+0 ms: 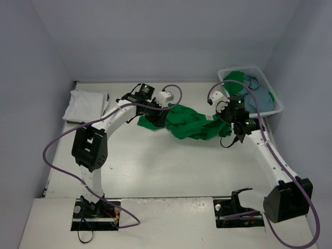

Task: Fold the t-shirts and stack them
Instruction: Flatten out the crumpled T-shirt at the center of the board.

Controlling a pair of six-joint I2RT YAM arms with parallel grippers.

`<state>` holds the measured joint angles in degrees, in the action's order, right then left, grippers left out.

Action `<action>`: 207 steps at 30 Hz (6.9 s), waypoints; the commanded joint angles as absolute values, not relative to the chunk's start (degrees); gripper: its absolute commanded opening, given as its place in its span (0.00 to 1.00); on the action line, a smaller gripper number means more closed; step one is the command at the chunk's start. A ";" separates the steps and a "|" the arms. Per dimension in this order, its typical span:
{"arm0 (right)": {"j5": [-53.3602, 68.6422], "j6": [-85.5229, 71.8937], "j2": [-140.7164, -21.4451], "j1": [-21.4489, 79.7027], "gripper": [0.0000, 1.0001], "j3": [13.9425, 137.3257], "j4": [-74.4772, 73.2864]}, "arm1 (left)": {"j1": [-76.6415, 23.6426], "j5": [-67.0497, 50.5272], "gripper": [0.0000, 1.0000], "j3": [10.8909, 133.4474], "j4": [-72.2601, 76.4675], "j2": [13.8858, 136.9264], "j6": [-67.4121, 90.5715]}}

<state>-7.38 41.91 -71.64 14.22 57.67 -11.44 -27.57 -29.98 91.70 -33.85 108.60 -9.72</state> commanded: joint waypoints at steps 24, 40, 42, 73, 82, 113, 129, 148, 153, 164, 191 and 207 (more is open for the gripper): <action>-1.93 49.48 -70.13 11.60 0.00 46.06 -25.66 | -37.88 -44.30 0.52 103.48 -19.34 121.57 0.27; -1.85 49.39 -71.10 11.51 0.00 43.95 -25.58 | -40.25 -39.46 0.50 97.82 -11.24 122.87 -1.49; -1.67 49.39 -71.19 11.51 0.00 44.03 -25.49 | -40.25 -39.73 0.43 97.82 -11.69 122.96 -1.67; 2.19 48.87 -75.67 10.37 0.00 57.98 -24.87 | -23.21 -35.42 0.00 105.91 -34.27 99.15 -8.44; 7.65 42.37 -72.96 10.28 0.00 71.19 -14.96 | -18.11 -34.89 0.00 113.81 -38.14 89.48 -8.00; 6.40 25.40 -73.10 10.37 0.00 85.60 -3.25 | -10.90 -64.25 0.00 91.51 -15.47 67.05 14.78; -4.26 23.21 -130.86 15.99 0.25 116.44 -2.99 | -10.81 -51.34 0.00 81.04 -16.62 97.98 -7.90; 15.36 22.05 -96.85 26.27 0.18 76.12 -24.16 | -10.81 -44.84 0.00 80.42 -15.12 101.07 -9.31; 17.59 25.40 -100.89 30.75 0.04 69.62 -25.40 | -10.55 -40.61 0.00 83.31 -16.87 103.53 -10.37; 13.28 24.78 -108.45 36.04 0.00 66.19 -25.66 | -6.34 -28.04 0.00 95.79 -20.64 112.66 -8.88; -8.70 30.86 -144.23 20.57 0.18 113.46 -26.37 | -2.55 -36.99 0.00 73.66 -34.44 97.39 -8.79; 4.48 20.65 -102.79 21.70 0.42 90.29 -26.37 | -2.64 -42.19 0.00 73.21 -36.21 96.68 -7.47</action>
<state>1.83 23.09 -116.68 20.78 92.68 -25.78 -3.18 -41.12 69.76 -36.03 98.74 -8.12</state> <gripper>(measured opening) 0.414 0.006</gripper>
